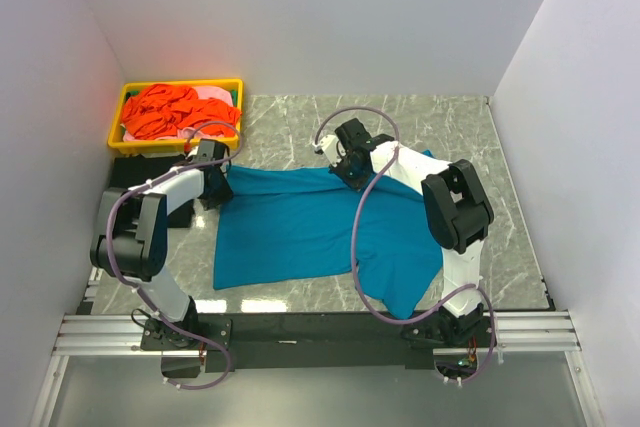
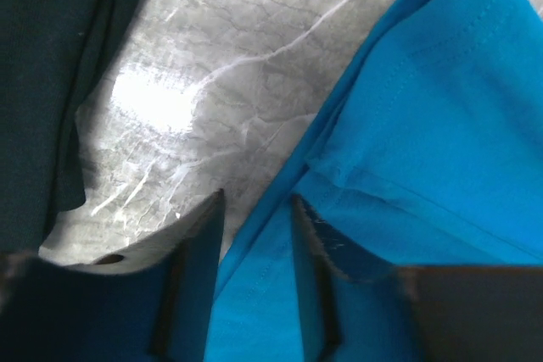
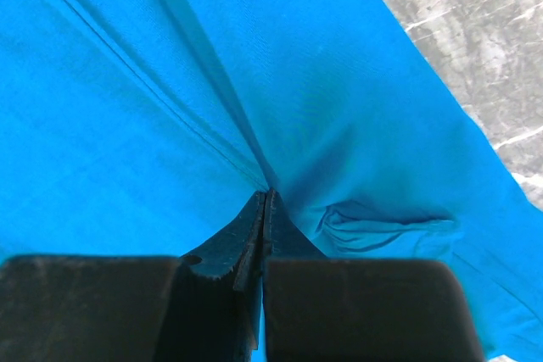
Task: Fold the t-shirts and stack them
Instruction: Fold the tshirt
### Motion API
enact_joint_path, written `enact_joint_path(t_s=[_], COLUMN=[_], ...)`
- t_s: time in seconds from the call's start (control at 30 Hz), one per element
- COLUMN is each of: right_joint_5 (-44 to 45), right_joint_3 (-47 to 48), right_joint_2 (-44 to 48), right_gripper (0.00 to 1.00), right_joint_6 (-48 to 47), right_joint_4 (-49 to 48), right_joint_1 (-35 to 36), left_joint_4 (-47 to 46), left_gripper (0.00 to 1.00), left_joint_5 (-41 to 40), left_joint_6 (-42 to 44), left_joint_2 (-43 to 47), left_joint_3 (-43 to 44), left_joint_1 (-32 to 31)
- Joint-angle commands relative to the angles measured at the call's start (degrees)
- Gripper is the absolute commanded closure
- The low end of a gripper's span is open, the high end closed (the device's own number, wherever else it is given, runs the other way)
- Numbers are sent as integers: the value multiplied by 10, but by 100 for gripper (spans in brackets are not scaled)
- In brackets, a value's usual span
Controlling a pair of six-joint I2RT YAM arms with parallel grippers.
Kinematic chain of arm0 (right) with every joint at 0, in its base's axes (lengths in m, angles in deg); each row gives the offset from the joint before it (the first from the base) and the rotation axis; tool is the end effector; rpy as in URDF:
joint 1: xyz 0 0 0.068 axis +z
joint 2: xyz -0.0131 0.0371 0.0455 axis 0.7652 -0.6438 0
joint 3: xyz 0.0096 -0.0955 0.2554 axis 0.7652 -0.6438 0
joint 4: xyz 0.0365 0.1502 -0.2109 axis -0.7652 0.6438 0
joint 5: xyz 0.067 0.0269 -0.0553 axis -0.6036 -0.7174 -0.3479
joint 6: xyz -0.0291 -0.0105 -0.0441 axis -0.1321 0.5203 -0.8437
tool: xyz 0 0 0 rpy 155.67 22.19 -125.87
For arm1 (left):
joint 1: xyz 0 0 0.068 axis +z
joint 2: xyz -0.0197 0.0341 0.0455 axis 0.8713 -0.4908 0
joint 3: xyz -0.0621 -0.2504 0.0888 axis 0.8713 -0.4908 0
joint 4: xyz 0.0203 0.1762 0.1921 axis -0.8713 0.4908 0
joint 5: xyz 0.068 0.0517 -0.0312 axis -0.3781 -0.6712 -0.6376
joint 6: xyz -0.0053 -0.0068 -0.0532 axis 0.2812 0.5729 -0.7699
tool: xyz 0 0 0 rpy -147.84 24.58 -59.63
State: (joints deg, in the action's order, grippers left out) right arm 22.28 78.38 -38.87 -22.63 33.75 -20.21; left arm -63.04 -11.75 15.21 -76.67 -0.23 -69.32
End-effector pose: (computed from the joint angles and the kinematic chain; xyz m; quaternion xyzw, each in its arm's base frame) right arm 0.3615 0.2087 0.1814 -0.4683 0.8537 0.0358 0.2250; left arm 0.3181 -0.0401 0.1625 -0.2594 0.9327 0.0230 0.2494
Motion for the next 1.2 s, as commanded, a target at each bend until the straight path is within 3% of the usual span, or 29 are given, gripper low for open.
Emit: enact_joint_path(t_s=[0.0, 0.1, 0.33, 0.83, 1.07, 1.17], right_joint_5=[-1, -5, -9, -9, -6, -3], right_joint_3=[-3, -2, 7, 9, 17, 19], right_joint_2=[20, 18, 14, 12, 13, 14], right_gripper=[100, 100, 100, 100, 100, 100], right_joint_6=[-7, -8, -8, -9, -9, -8], right_joint_4=[-17, -17, -20, -20, -18, -17], right_joint_1=[-5, -5, -4, -5, -6, -7], left_joint_4=[1, -22, -67, -72, -74, -67], left_gripper=[56, 47, 45, 66, 94, 96], left_joint_5=[-2, 31, 92, 90, 64, 59], left_joint_6=[-5, -22, -45, -76, -98, -100], left_joint_2=[27, 51, 54, -20, 20, 30], left_joint_3=[-4, -15, 3, 38, 9, 11], left_joint_1=[9, 22, 25, 25, 25, 25])
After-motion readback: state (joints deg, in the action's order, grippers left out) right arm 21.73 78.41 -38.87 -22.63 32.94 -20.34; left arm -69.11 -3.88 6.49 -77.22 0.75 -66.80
